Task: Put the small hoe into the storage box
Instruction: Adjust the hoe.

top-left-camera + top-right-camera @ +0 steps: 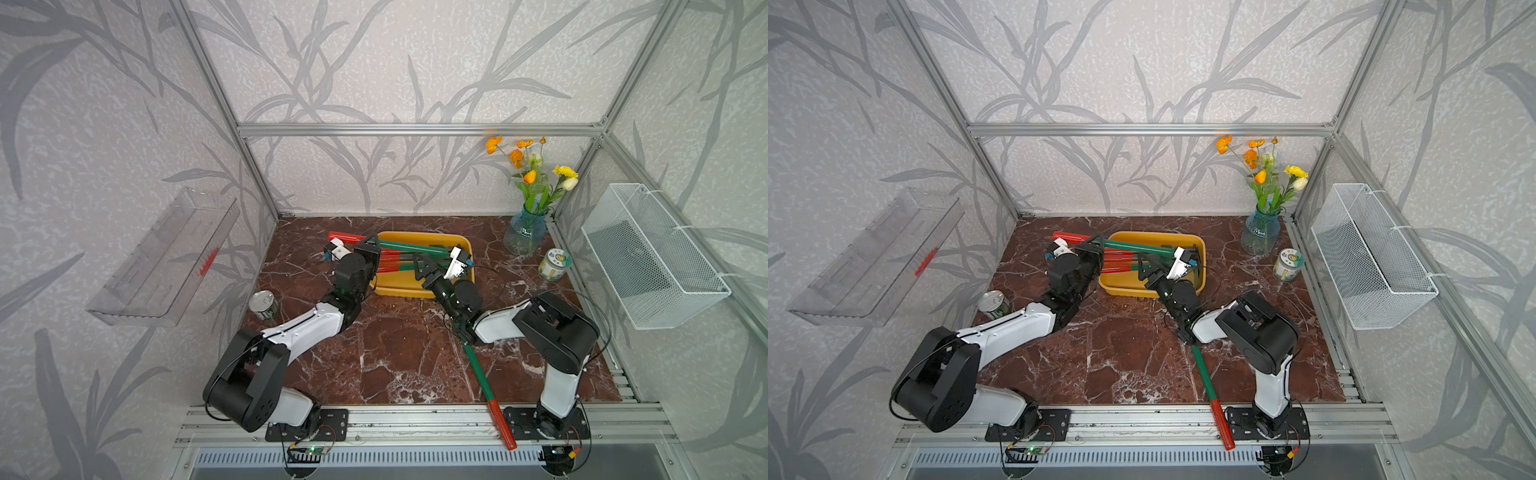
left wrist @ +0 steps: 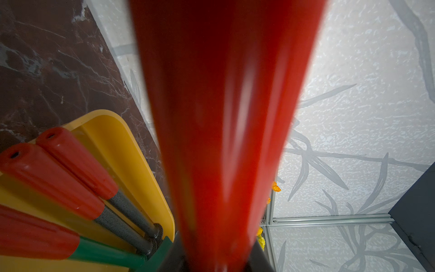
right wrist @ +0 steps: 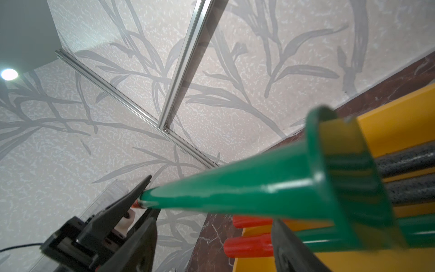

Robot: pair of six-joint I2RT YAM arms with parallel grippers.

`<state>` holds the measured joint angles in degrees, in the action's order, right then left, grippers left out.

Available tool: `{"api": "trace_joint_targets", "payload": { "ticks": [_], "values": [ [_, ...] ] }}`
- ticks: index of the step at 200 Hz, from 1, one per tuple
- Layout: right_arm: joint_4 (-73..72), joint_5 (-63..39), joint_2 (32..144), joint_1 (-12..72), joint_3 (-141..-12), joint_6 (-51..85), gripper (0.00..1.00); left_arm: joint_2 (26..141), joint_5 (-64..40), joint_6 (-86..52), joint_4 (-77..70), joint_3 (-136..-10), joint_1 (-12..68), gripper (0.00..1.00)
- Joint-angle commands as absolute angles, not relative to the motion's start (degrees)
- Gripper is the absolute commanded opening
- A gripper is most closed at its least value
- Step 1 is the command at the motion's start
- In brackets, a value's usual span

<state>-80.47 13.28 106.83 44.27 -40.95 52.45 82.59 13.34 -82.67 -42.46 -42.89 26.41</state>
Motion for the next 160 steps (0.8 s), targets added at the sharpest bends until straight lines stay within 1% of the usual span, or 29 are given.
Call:
{"api": "trace_joint_targets", "payload": {
  "ticks": [1, 20, 34, 46, 58, 69, 80, 91, 99, 108, 116, 128, 135, 160],
  "values": [
    [-80.5, 15.5, 103.2, 45.9, -38.8, 50.5, 0.75, 82.7, 15.2, -81.9, -51.2, -48.1, 26.5, 0.0],
    [-80.4, 15.5, 100.2, 46.9, -36.2, 49.4, 0.74, 83.1, 15.8, -79.3, -49.8, -49.9, 26.4, 0.0],
    [-79.9, 14.8, 98.1, 47.9, -33.7, 48.9, 0.7, 83.7, 14.8, -77.7, -49.8, -50.9, 25.9, 0.0],
    [-77.0, 13.8, 93.1, 48.7, -30.9, 48.4, 0.67, 84.0, 12.5, -76.2, -50.1, -51.5, 24.9, 0.0],
    [-68.9, 13.7, 86.3, 49.0, -28.6, 46.7, 0.63, 83.8, 10.5, -74.3, -50.4, -51.3, 23.9, 0.0],
    [-56.1, 12.9, 78.3, 49.0, -29.3, 43.5, 0.6, 83.5, 8.1, -71.6, -51.3, -51.1, 23.0, 0.0],
    [-36.4, 10.7, 70.5, 48.9, -34.6, 37.3, 0.6, 83.0, 6.3, -69.8, -52.0, -50.4, 22.3, 0.0],
    [-15.5, 6.5, 66.4, 48.1, -44.4, 25.9, 0.59, 83.1, 2.1, -68.0, -53.2, -50.3, 21.2, 0.0],
    [-4.4, 4.9, 65.3, 47.2, -50.7, 20.2, 0.58, 83.2, 0.0, -67.2, -53.9, -50.0, 20.9, 0.0],
    [5.1, -1.9, 65.6, 44.8, -57.3, 13.0, 0.57, 83.5, -2.9, -66.3, -55.2, -49.8, 20.5, 0.0],
    [14.2, -4.6, 66.9, 43.0, -63.9, 7.9, 0.57, 83.9, -5.5, -65.8, -56.9, -49.6, 20.4, 0.0],
    [25.1, -8.8, 70.0, 41.6, -72.5, -0.4, 0.57, 84.7, -9.1, -65.3, -59.2, -49.3, 20.1, 0.0],
    [29.5, -9.0, 71.9, 41.4, -76.7, -4.2, 0.57, 85.0, -10.7, -65.8, -60.5, -49.0, 20.0, 0.0],
    [37.0, -13.4, 78.2, 39.4, -85.2, -13.1, 0.57, 85.9, -16.7, -67.3, -64.6, -49.0, 19.5, 0.0]
  ]
}}
